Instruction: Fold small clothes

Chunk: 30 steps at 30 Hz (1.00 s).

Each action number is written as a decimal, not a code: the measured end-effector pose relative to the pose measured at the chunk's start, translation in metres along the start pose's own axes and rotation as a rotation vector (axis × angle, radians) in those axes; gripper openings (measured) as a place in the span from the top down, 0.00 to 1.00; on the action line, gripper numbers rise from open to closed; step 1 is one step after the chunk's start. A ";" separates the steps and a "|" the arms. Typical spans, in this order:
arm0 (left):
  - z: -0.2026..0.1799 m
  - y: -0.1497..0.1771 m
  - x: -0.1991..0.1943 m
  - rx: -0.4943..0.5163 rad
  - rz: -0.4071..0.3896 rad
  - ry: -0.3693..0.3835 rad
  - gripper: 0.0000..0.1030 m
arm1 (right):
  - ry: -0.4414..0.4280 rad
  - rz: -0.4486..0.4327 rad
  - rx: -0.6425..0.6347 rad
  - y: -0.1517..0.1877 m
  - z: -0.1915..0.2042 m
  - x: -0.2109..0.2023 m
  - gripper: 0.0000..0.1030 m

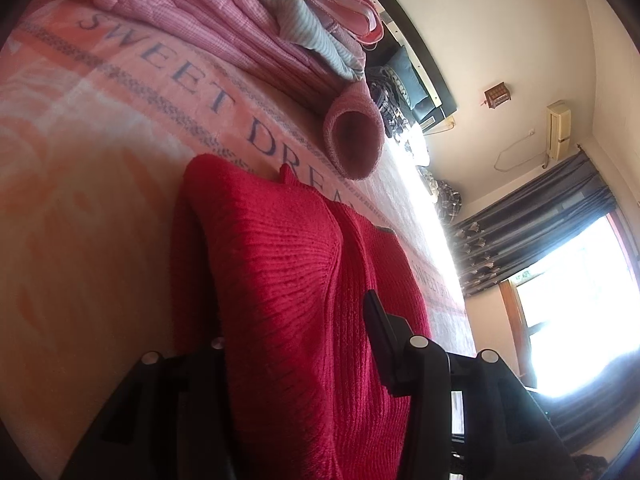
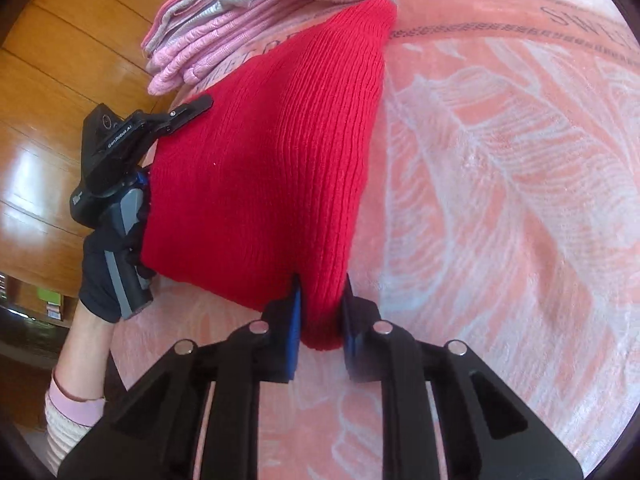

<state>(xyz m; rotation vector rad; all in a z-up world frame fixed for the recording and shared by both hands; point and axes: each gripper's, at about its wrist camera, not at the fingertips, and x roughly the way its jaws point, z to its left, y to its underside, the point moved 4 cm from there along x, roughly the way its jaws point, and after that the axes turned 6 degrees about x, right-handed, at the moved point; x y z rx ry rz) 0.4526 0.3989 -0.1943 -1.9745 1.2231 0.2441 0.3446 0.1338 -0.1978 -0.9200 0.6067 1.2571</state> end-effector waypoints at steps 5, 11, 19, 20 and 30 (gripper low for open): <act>0.007 0.006 0.001 -0.009 -0.013 0.000 0.60 | 0.056 0.011 -0.026 0.006 0.001 0.006 0.85; 0.007 -0.009 -0.010 -0.065 -0.039 0.039 0.46 | -0.016 0.010 0.017 -0.020 0.004 -0.009 0.61; 0.011 -0.022 -0.002 -0.139 -0.072 -0.024 0.60 | 0.015 -0.044 0.018 -0.062 0.016 -0.007 0.58; 0.014 -0.022 -0.002 -0.136 -0.079 -0.050 0.63 | 0.019 -0.047 0.017 -0.061 0.015 -0.006 0.58; 0.019 -0.014 -0.030 -0.177 -0.098 0.000 0.55 | 0.019 -0.034 0.001 -0.054 0.014 0.001 0.56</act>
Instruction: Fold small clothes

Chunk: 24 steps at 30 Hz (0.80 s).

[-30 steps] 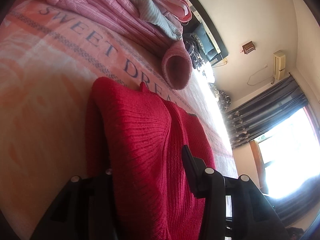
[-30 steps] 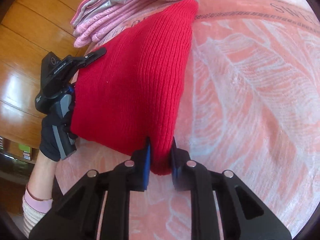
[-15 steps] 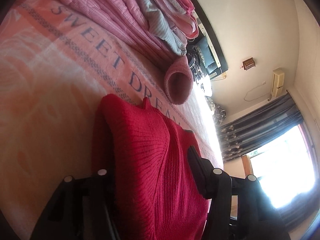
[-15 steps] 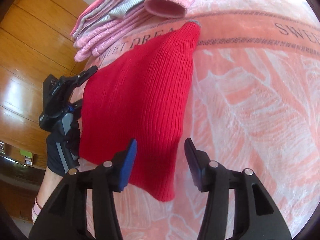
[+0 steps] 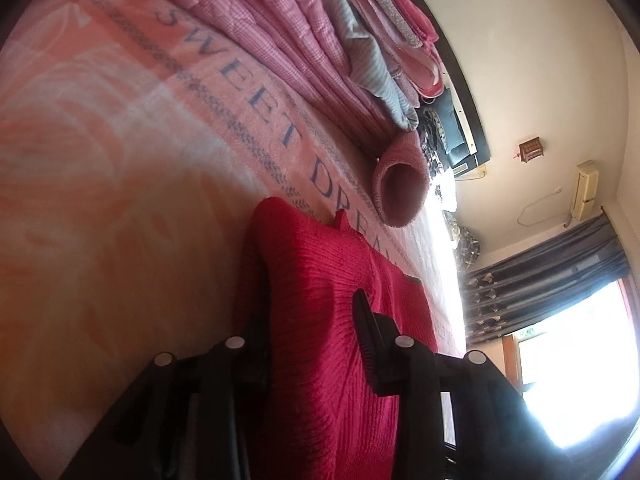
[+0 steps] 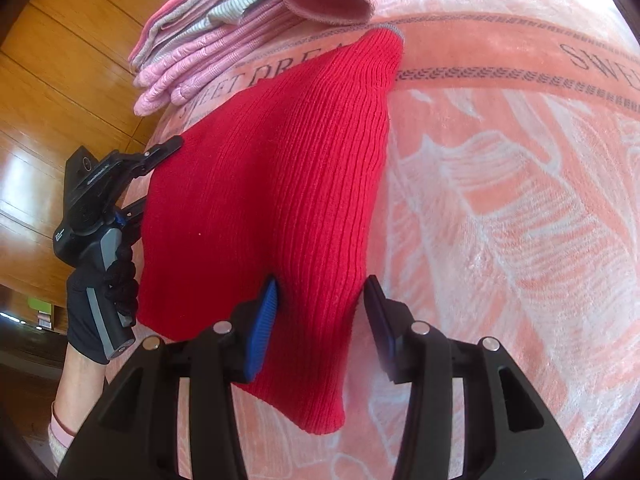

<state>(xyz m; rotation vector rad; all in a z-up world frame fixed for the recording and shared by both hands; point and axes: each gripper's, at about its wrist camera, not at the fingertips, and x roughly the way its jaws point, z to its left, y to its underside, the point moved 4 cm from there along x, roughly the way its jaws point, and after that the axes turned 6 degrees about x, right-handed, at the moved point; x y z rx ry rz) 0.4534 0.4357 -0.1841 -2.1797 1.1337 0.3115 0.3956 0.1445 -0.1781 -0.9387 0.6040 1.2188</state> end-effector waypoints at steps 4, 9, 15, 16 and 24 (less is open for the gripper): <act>-0.005 0.016 -0.032 0.019 0.043 0.052 0.35 | -0.014 -0.016 -0.016 0.007 -0.008 -0.018 0.52; 0.016 0.040 -0.052 -0.049 0.098 0.107 0.33 | -0.039 -0.013 0.000 0.018 -0.023 -0.028 0.51; 0.013 0.055 -0.037 0.011 0.165 0.078 0.32 | -0.044 -0.009 0.015 0.021 -0.027 -0.026 0.51; 0.010 0.056 -0.031 0.021 0.182 0.073 0.31 | -0.049 -0.010 0.016 0.021 -0.027 -0.025 0.51; -0.010 0.049 0.012 0.056 0.228 0.067 0.30 | -0.082 -0.031 0.010 0.011 -0.016 -0.023 0.49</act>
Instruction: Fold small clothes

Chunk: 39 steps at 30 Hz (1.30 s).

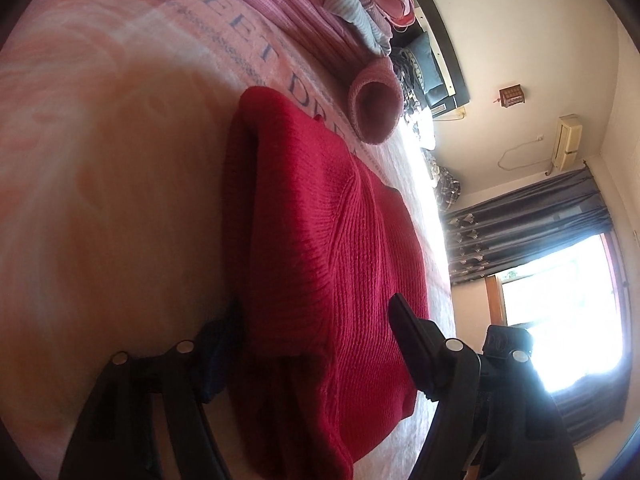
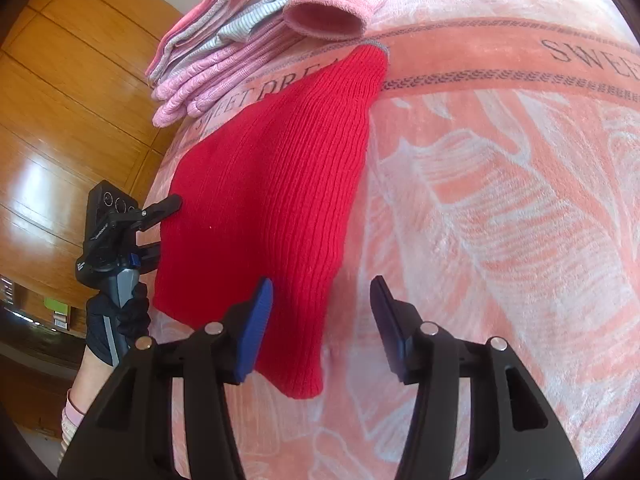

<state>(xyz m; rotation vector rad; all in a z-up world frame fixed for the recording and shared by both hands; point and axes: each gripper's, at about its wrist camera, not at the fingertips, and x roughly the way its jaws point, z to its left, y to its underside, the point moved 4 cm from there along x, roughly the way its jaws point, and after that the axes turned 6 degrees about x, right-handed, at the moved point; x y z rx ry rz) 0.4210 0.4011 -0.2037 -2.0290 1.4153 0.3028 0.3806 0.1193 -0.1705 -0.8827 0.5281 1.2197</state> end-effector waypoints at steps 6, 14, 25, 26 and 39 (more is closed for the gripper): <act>-0.012 -0.004 0.023 0.043 0.038 0.035 0.30 | -0.057 -0.003 0.059 -0.025 0.000 0.013 0.45; -0.006 0.005 0.022 0.023 0.033 0.083 0.55 | -0.141 0.066 0.202 -0.044 -0.004 0.050 0.47; -0.054 0.040 0.023 -0.004 0.043 0.231 0.65 | -0.180 0.056 0.142 -0.031 0.001 -0.027 0.66; -0.064 0.048 0.027 0.001 0.054 0.241 0.65 | -0.176 0.061 0.136 -0.026 -0.003 -0.040 0.66; -0.137 0.184 0.089 0.154 0.234 0.161 0.64 | -0.056 0.137 0.177 0.090 -0.101 -0.120 0.64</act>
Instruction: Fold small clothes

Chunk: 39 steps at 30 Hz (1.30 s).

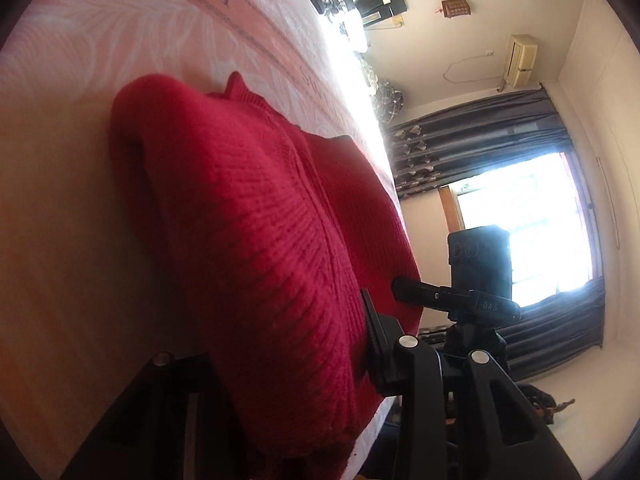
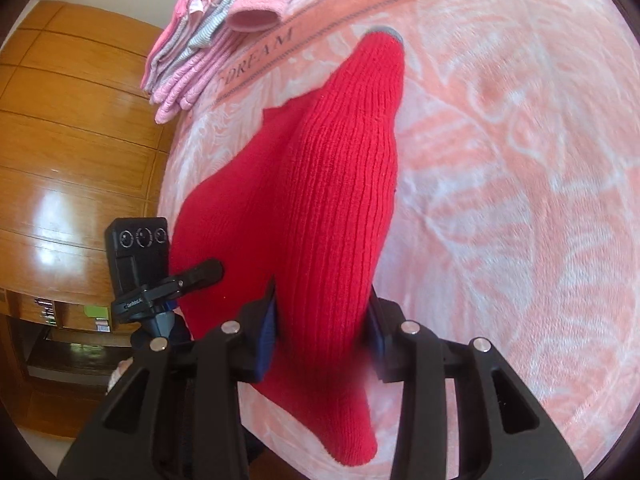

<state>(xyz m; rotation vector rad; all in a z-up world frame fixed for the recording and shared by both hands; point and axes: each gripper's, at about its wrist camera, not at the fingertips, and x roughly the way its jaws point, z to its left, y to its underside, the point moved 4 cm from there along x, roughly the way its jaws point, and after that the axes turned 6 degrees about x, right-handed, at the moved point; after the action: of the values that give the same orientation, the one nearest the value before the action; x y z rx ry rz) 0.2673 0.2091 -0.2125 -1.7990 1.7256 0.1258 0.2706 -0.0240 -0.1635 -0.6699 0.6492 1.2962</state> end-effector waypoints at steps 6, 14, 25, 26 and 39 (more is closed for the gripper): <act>0.010 -0.002 0.005 0.012 -0.004 0.019 0.61 | -0.075 -0.035 -0.008 0.008 -0.021 0.012 0.57; -0.014 0.013 -0.003 0.048 0.039 -0.005 0.31 | -0.071 0.006 -0.024 0.045 -0.028 -0.011 0.45; -0.018 0.029 0.004 0.185 0.110 -0.162 0.32 | -0.084 0.064 -0.052 0.092 -0.026 -0.010 0.85; -0.014 0.029 0.006 0.190 0.113 -0.175 0.33 | -0.080 0.059 -0.058 0.094 -0.026 -0.012 0.85; 0.012 0.024 -0.037 0.112 0.082 -0.159 0.41 | -0.078 0.002 -0.048 0.061 -0.021 -0.025 0.53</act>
<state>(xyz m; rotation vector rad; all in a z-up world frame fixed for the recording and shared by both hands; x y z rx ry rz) 0.2446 0.2486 -0.2135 -1.5949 1.6605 0.1970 0.2053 -0.0474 -0.1630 -0.6547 0.5564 1.3369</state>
